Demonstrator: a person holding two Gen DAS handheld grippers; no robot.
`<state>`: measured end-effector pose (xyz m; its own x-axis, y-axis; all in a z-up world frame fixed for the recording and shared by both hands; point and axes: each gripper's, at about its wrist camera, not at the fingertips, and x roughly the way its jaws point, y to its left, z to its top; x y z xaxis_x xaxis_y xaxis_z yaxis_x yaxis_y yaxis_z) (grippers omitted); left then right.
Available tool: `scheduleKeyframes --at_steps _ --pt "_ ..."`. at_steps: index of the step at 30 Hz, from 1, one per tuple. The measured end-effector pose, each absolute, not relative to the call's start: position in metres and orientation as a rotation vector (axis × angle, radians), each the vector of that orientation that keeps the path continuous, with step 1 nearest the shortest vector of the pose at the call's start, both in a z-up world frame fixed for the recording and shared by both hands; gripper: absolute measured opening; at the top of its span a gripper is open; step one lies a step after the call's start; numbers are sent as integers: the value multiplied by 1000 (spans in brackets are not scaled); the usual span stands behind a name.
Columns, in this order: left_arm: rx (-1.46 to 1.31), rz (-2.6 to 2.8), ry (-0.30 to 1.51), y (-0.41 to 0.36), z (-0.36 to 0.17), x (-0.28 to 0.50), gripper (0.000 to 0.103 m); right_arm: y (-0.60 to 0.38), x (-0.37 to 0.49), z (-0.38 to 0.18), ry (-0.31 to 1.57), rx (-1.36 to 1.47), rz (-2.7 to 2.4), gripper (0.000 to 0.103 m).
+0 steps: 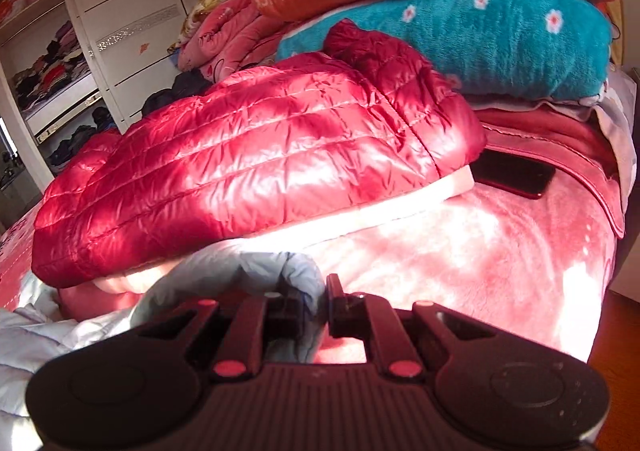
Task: Fold large clothes
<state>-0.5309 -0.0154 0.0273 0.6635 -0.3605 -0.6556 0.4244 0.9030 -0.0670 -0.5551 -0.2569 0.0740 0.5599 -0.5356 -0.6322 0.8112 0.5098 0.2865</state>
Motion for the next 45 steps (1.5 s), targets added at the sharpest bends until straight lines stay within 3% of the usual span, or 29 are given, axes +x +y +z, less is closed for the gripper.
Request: scheduleKeyframes --at_steps 4,5,8,12,15,29,33,35,38,40,41,45 --pt "68 -409 724 9 71 -446 91 -259 -553 68 547 635 -848 13" --pt "52 -402 727 13 80 -427 92 -259 -552 67 550 644 -834 18" --pt "0 -396 732 9 83 -371 94 -253 -545 65 565 672 -775 50" --pt "-85 -397 748 -1 74 -322 96 -240 -533 66 589 612 -717 80" --pt "-113 -394 770 -13 58 -291 97 -237 -525 61 621 593 -695 86" --pt "-322 -410 948 -22 0 -187 96 -252 -506 37 688 656 -675 97" --pt "-332 -432 964 -27 -3 -176 88 -250 -498 37 685 647 -665 98" --pt "-360 -420 977 -28 -5 -172 52 -249 -492 35 687 641 -664 98" --pt "-363 -390 983 -30 -3 -168 27 -247 -489 34 687 631 -658 97" --pt "-345 -367 953 -30 3 -170 16 -246 -485 33 685 632 -639 85" --pt "-334 -344 923 -28 9 -173 12 -245 -483 32 688 626 -635 74" --pt "-305 -250 836 -4 29 -174 8 -235 -470 32 694 594 -580 40"
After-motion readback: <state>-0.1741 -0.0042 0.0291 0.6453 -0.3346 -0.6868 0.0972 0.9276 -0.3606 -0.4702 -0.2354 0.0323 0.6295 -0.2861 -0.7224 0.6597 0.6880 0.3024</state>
